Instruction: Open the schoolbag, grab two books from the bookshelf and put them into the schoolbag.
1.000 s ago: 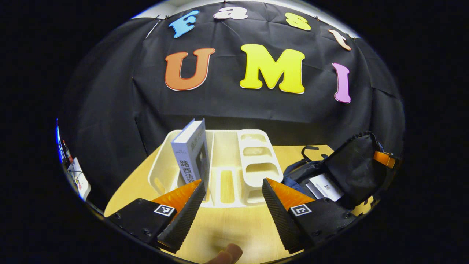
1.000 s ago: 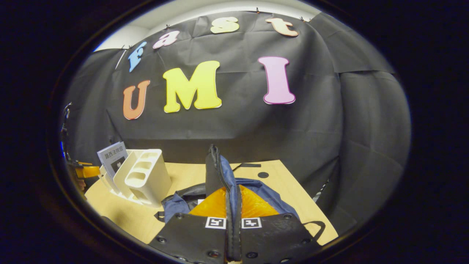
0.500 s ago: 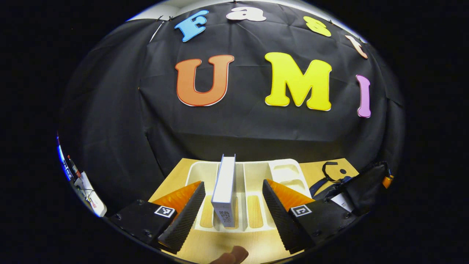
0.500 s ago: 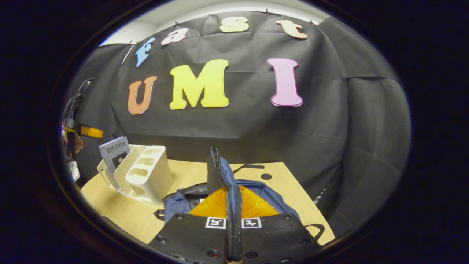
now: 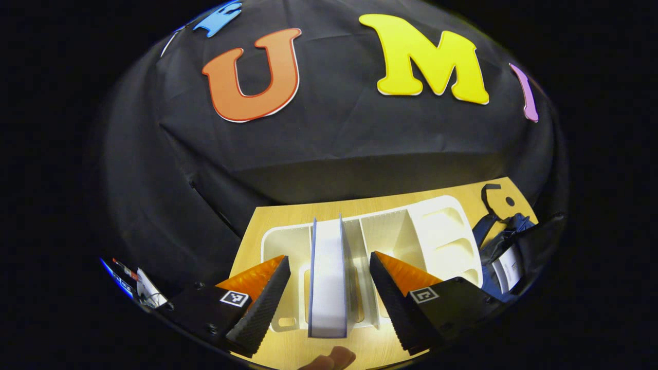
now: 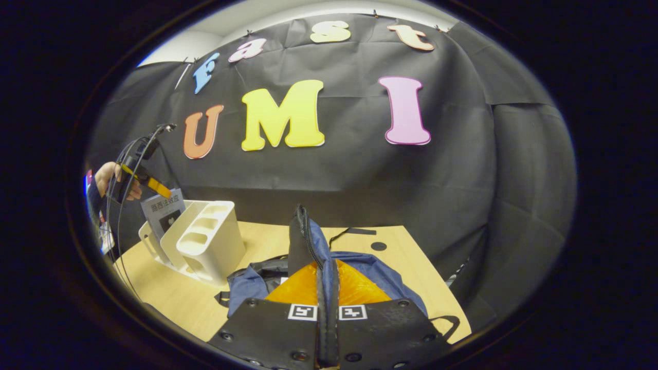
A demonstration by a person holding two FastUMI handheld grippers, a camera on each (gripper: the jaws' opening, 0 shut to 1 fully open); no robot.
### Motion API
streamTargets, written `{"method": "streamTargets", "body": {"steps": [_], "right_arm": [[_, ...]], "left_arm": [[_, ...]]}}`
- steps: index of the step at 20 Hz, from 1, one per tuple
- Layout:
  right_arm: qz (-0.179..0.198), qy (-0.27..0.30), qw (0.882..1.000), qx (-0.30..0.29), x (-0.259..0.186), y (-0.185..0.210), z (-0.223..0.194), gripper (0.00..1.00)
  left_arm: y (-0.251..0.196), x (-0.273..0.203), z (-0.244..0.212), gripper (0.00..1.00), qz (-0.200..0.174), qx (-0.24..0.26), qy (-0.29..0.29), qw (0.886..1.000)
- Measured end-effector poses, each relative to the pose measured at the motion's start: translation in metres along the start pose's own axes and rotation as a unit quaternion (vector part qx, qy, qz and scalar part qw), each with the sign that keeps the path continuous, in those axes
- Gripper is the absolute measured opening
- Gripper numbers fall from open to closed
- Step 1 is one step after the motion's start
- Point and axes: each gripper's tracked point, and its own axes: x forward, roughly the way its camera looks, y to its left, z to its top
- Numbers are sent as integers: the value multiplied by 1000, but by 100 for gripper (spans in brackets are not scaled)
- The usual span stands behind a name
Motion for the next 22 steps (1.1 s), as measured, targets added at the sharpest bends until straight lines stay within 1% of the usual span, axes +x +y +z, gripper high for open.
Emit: {"method": "streamTargets", "body": {"steps": [4,6,8,9,10,11,13,14,15,17,19,20,22], "right_arm": [[7,2,1000,4,3,-2,-5,1],[11,3,1000,6,4,-3,-8,1],[11,5,1000,9,6,-5,-11,1],[12,5,1000,11,6,-5,-11,1],[12,5,1000,13,5,-5,-12,1],[13,4,1000,14,5,-5,-13,1],[13,6,1000,16,6,-6,-15,1],[13,8,1000,16,5,-6,-17,1],[12,8,1000,18,5,-6,-17,1],[12,7,1000,21,5,-5,-17,1],[11,6,1000,23,4,-5,-18,1],[11,7,1000,22,3,-4,-19,1],[11,8,1000,24,2,-3,-21,1]], "left_arm": [[3,23,-15,96,6,-3,65,998],[8,30,-21,93,12,-6,86,996],[9,34,-27,85,15,-9,109,994],[8,37,-28,75,11,-6,117,993],[7,38,-32,66,12,-7,127,992],[8,36,-32,63,12,-7,128,992],[-4,34,-33,55,-14,-20,134,991],[-8,30,-35,51,-18,-28,142,989],[-11,24,-38,45,-21,-34,147,988],[-17,15,-41,43,-30,-44,154,987],[-12,3,-42,42,-22,-50,153,987],[-12,-5,-41,41,-23,-55,147,987],[-12,-23,-44,42,-28,-68,139,988]]}}
